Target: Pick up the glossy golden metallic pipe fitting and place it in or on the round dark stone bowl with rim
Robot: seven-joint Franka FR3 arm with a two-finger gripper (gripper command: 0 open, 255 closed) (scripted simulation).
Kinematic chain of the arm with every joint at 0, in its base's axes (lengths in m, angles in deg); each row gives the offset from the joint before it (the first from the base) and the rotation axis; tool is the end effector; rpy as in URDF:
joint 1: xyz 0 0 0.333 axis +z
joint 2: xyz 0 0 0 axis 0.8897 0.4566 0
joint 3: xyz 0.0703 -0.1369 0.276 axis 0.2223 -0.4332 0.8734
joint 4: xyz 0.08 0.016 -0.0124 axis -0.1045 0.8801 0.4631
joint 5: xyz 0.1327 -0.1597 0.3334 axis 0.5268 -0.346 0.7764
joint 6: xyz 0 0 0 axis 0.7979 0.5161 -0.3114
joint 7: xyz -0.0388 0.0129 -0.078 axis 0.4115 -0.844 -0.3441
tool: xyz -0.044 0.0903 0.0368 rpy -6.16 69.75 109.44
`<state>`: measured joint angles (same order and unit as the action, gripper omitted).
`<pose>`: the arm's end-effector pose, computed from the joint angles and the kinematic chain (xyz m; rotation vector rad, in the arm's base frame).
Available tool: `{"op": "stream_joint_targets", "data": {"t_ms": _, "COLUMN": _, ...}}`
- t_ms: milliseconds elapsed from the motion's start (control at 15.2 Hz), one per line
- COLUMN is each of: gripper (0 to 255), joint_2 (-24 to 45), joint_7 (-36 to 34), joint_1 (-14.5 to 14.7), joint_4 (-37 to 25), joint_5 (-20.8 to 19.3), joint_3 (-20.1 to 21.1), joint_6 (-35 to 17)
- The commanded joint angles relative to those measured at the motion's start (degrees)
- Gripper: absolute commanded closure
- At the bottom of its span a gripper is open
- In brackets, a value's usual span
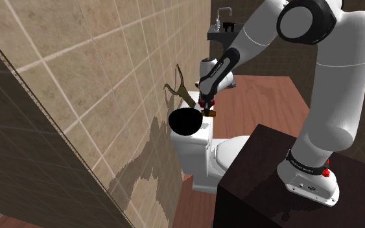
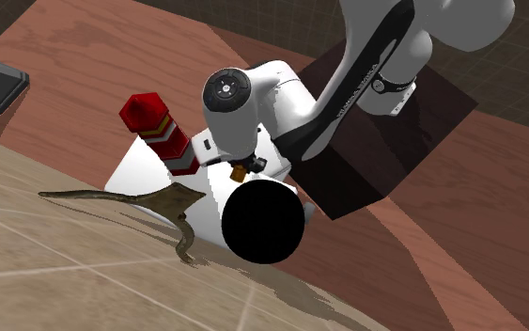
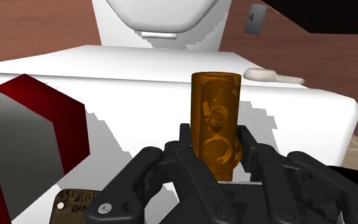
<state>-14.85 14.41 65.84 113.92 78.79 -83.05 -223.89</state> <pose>0.5192 -0.0754 0.2368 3.0239 0.7196 0.0053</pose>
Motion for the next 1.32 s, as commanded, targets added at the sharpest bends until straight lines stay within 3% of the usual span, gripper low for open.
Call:
{"op": "stream_joint_targets", "data": {"t_ms": 0, "gripper": 255, "joint_2": -1.44, "joint_7": -0.31, "joint_1": 0.16, "joint_4": 0.02, "joint_5": -0.47, "joint_3": -0.22, "joint_6": 1.41}}
{"op": "stream_joint_targets", "data": {"t_ms": 1254, "gripper": 255, "joint_2": -12.47, "joint_7": -2.27, "joint_1": 0.78, "joint_4": -3.23, "joint_5": -3.68, "joint_3": -0.96, "joint_6": 15.49}}
